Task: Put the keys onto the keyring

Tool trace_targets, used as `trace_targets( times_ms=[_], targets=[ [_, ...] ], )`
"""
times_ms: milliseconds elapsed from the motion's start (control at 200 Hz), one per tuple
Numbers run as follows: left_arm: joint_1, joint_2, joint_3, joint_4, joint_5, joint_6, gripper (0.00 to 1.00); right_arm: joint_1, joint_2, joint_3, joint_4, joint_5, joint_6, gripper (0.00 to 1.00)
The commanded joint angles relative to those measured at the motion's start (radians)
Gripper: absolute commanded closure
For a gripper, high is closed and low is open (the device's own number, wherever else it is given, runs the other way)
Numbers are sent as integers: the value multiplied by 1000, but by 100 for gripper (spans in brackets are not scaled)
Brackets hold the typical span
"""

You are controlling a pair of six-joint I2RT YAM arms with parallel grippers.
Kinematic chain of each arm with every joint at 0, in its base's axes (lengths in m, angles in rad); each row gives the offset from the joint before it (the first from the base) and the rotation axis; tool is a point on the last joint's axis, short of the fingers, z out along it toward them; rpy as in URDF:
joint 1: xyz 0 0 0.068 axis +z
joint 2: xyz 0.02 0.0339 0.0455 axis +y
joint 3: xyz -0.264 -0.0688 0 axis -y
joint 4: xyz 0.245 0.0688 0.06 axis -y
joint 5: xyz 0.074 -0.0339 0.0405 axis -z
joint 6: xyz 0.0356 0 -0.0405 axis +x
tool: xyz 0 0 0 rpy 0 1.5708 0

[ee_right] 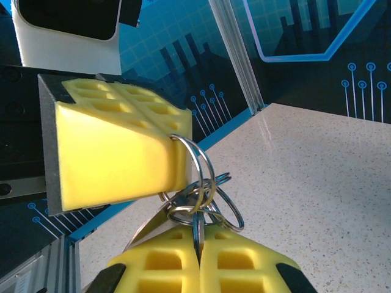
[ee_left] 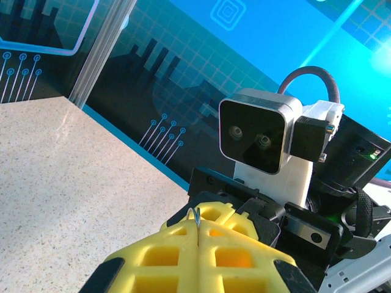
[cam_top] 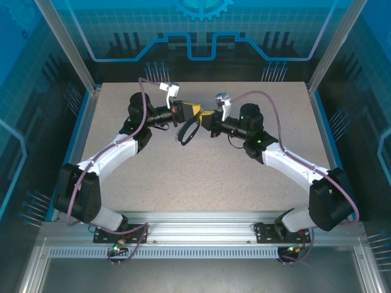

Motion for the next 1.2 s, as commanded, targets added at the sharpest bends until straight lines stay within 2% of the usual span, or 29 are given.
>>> trace_targets(
  times_ms=[0, 305, 575, 925, 1195],
  targets=[
    [-15, -51, -7, 20, 38, 48, 100, -1, -57, -22, -22, -48, -17, 100],
    [-7, -61, -2, 22, 97, 58, 100, -67, -137, -35, -91, -146, -56, 100],
    [-8, -55, -14, 102, 109, 5, 100, -43, -86, 12, -93, -209, -49, 100],
    [-20, -41, -25, 128, 107, -8, 100, 26, 0, 83, -47, -218, -20, 100],
    [-22, -31, -36, 166, 98, -30, 100, 12, -16, 48, -41, -176, -8, 100]
  ],
)
